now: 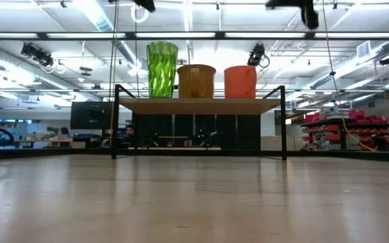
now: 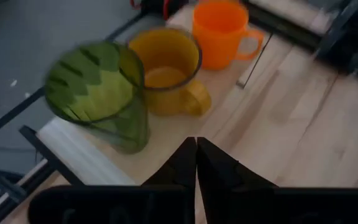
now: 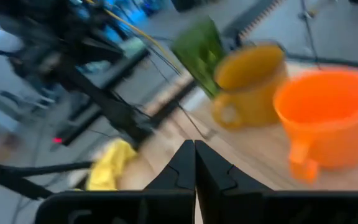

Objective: Stack small to large cups/mugs on shelf
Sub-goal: Return to Home Position

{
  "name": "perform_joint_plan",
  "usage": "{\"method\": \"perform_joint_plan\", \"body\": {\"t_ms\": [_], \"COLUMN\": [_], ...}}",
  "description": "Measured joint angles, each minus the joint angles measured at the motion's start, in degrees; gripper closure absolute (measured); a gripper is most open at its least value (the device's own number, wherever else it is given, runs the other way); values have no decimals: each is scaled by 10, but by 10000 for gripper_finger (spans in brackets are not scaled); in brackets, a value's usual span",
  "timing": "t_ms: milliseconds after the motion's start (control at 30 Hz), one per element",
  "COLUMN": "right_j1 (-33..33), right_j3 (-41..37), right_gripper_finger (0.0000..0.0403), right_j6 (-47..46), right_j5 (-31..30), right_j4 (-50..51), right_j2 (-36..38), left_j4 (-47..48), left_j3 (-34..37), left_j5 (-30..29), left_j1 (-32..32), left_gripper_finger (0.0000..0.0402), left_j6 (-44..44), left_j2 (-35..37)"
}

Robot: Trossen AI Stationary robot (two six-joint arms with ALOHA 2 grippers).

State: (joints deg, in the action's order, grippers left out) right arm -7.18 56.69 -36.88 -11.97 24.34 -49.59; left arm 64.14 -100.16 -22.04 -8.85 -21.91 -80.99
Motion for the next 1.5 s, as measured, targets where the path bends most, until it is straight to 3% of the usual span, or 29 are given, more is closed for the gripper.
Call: {"method": "perform_joint_plan", "body": {"t_ms": [333, 633, 900, 1100, 1267, 1500], "right_j1": [52, 124, 127, 127, 127, 127], "right_j3": [100, 104, 104, 104, 104, 104], "right_gripper_finger": [398, 398, 398, 398, 392, 381], "right_j6": [38, 12, -9, -8, 29, 65], "right_j5": [0, 1, 1, 45, 71, 50], "right_j4": [97, 100, 113, 53, 1, 2], "right_j2": [36, 59, 61, 73, 113, 150], "left_j4": [4, 22, 26, 24, 19, -59], "left_j3": [0, 1, 1, 1, 1, 100], "left_j5": [-15, -58, -67, -56, -51, -36], "left_j1": [1, 1, 1, 1, 1, 27], "left_gripper_finger": [386, 368, 375, 381, 375, 366], "left_j6": [3, 28, 5, 11, 0, -19], "left_j2": [80, 128, 145, 150, 198, 298]}}
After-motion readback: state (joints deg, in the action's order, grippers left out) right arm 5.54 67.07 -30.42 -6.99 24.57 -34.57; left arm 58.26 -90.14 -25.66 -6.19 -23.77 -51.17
